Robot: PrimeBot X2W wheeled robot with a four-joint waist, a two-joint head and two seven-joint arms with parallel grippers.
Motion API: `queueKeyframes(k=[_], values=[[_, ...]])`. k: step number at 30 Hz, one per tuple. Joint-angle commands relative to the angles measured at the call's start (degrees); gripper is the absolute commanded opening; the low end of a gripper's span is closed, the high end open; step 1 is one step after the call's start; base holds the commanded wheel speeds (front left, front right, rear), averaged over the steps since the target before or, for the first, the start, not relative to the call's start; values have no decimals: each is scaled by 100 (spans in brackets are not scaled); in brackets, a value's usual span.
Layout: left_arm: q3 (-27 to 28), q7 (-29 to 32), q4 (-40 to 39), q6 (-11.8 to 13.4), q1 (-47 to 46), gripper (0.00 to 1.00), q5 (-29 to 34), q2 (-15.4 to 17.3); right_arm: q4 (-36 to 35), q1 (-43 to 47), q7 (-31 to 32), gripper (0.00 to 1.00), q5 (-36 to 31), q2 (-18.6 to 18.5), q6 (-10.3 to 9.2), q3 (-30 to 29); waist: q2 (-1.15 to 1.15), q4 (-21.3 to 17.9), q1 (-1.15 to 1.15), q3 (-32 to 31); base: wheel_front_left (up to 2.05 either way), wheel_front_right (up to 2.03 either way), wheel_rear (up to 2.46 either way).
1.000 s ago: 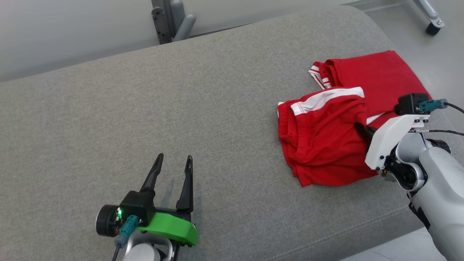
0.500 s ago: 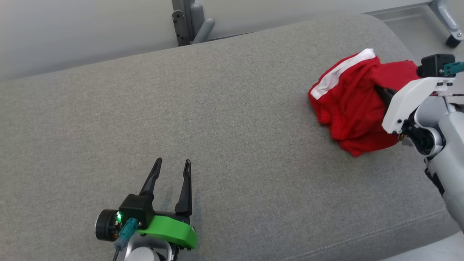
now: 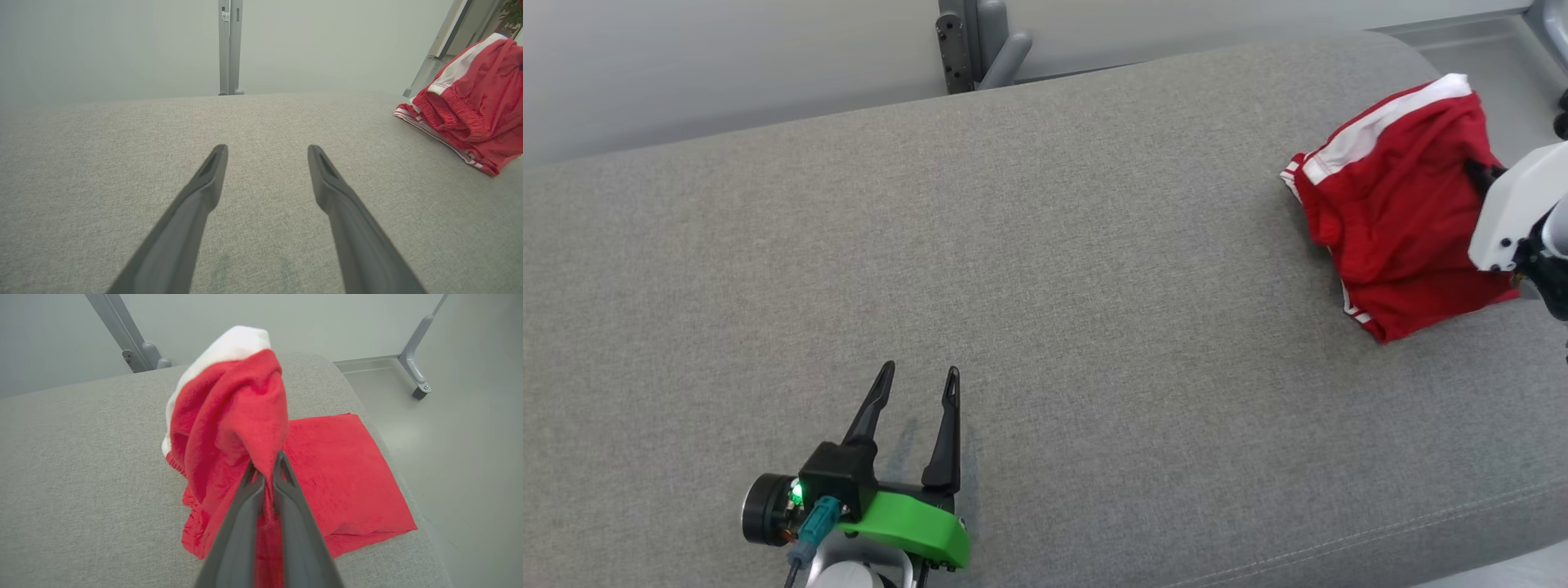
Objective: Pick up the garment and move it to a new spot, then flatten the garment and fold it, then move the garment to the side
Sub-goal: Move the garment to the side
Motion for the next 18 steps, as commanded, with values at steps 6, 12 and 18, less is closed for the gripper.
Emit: queueKeyframes(k=[6, 12, 18], values=[[-45, 20, 3, -37, -161, 100, 119, 162, 635, -288, -448, 0, -298, -318, -3, -239, 0, 224, 0, 340, 0, 0, 0], [-83, 140, -149, -44, -256, 100, 203, 318, 1240, -522, -956, 0, -686, -524, -2, -374, 0, 384, 0, 686, 0, 0, 0], [-114, 243, -322, -16, -330, 100, 230, 432, 1830, -752, -1498, 0, -1075, -510, -3, -497, 0, 501, 0, 970, 0, 0, 0]])
